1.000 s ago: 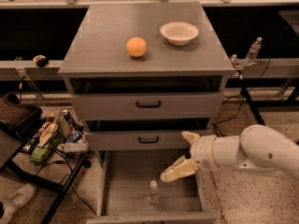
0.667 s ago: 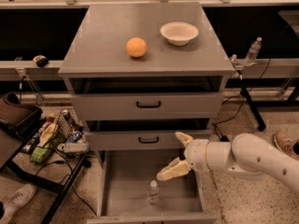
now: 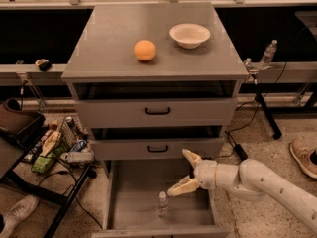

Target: Pick water bottle from bottom drawer and place on counter

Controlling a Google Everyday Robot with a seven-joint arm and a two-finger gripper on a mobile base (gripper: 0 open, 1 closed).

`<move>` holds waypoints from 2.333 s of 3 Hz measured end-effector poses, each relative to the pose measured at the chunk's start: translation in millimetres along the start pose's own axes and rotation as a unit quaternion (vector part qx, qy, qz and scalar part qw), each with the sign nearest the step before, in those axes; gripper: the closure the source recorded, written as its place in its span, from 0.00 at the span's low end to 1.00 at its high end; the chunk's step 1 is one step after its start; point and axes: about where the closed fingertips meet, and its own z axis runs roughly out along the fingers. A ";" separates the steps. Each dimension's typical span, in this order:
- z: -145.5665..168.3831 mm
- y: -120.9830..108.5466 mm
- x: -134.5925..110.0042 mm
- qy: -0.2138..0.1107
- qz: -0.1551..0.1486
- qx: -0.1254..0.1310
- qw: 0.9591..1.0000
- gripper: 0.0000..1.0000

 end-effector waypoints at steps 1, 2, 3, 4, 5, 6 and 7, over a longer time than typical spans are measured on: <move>12.9 -3.8 43.7 -0.024 0.030 -0.019 0.999 0.00; 13.0 -3.8 43.8 -0.024 0.030 -0.019 0.999 0.00; 42.1 -1.0 72.2 0.000 0.021 -0.047 0.999 0.00; 73.8 -2.8 123.2 0.010 0.009 -0.086 0.996 0.00; 99.4 -9.0 171.0 -0.002 0.000 -0.109 0.994 0.00; 120.1 -18.6 214.6 -0.015 -0.002 -0.128 0.992 0.00; 129.1 -34.5 249.6 -0.040 0.022 -0.125 0.991 0.00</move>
Offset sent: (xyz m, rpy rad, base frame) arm 0.0003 -0.0026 -0.0360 0.0547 0.0325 0.0116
